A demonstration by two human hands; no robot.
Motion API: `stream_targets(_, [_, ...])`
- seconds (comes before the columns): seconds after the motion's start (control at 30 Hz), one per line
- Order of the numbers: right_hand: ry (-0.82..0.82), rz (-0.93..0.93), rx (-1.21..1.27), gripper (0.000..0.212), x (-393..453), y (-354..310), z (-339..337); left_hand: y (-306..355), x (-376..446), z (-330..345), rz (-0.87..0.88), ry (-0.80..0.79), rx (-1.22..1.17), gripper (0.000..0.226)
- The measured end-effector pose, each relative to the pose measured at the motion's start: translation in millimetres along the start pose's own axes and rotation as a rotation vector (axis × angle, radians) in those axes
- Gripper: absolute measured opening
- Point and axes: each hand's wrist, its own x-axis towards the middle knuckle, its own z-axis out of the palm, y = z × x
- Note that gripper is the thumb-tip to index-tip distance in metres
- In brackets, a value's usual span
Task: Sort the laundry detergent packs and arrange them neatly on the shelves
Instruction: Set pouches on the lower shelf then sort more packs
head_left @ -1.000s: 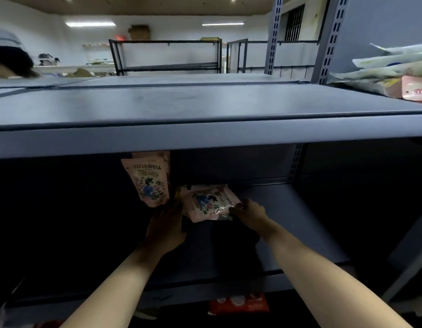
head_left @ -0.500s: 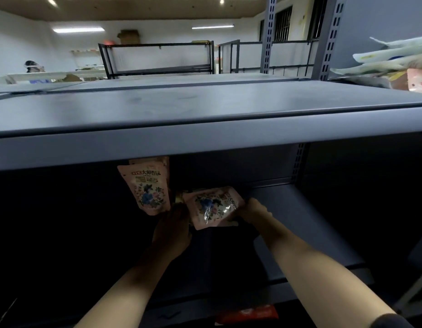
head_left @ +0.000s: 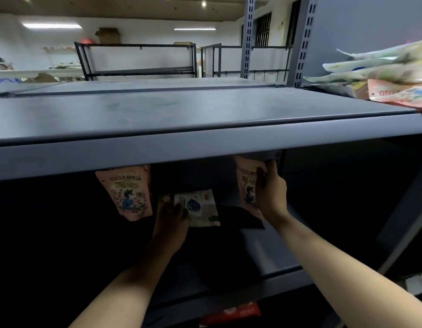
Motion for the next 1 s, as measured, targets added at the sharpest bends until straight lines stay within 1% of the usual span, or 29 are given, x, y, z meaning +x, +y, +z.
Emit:
stream_targets(0.07, [-0.056, -0.059, -0.012, 0.016, -6.7, 6.3, -6.3, 5.3, 2.0, -0.1, -0.055, -0.006, -0.03, 0.039])
stream_targets(0.1, [-0.072, -0.06, -0.017, 0.015, -9.2, 10.4, -8.6, 8.3, 1.8, -0.4, -0.081, 0.012, -0.06, 0.039])
stream_targets(0.17, [-0.087, -0.02, -0.019, 0.014, -12.7, 19.6, -12.6, 13.1, -1.8, -7.4, -0.119, 0.115, -0.138, 0.036])
stream_targets(0.2, [-0.114, 0.014, -0.016, 0.014, -14.0, 23.9, -14.2, 13.1, -4.5, -15.5, -0.147, 0.186, -0.198, 0.03])
stream_targets(0.27, [-0.223, 0.07, -0.021, 0.015, -16.3, 31.3, -17.6, 13.1, -8.2, -31.0, -0.21, 0.293, -0.307, 0.018])
stream_targets(0.33, [-0.317, 0.115, -0.029, 0.02, -17.8, 39.1, -21.3, 17.3, -9.8, -41.4, -0.277, 0.363, -0.405, 0.017])
stream_targets(0.37, [-0.333, 0.141, -0.028, 0.021, -17.3, 42.8, -23.8, 21.3, -11.1, -46.2, -0.302, 0.395, -0.444, 0.018])
stream_targets(0.47, [-0.318, 0.181, -0.038, 0.023, -13.6, 52.3, -33.5, 37.3, -14.8, -57.9, -0.384, 0.429, -0.499, 0.019])
stream_targets(0.6, [-0.299, 0.134, -0.041, 0.024, -11.7, 61.3, -51.3, 56.8, -26.1, -69.9, -0.491, 0.493, -0.562, 0.018])
stream_targets(0.73, [-0.279, 0.085, 0.016, 0.023, -18.4, 65.0, -72.7, 75.9, -43.7, -84.6, -0.551, 0.583, -0.598, 0.008])
stream_targets(0.77, [-0.265, 0.062, 0.037, 0.024, -20.6, 64.4, -79.1, 80.4, -48.3, -88.4, -0.581, 0.596, -0.623, 0.012])
stream_targets(0.83, [-0.233, 0.017, 0.114, 0.027, -26.4, 61.6, -93.3, 89.1, -57.5, -96.8, -0.635, 0.633, -0.698, 0.032])
stream_targets(0.87, [-0.212, -0.002, 0.154, 0.027, -29.6, 60.3, -100.4, 93.8, -62.5, -100.1, -0.643, 0.669, -0.72, 0.038])
stream_targets(0.93, [-0.172, -0.015, 0.182, 0.025, -35.3, 57.8, -112.6, 102.8, -71.8, -105.5, -0.62, 0.732, -0.753, 0.04])
stream_targets(1.0, [-0.151, -0.019, 0.158, 0.025, -39.7, 54.7, -122.2, 109.5, -79.6, -111.8, -0.579, 0.76, -0.76, 0.04])
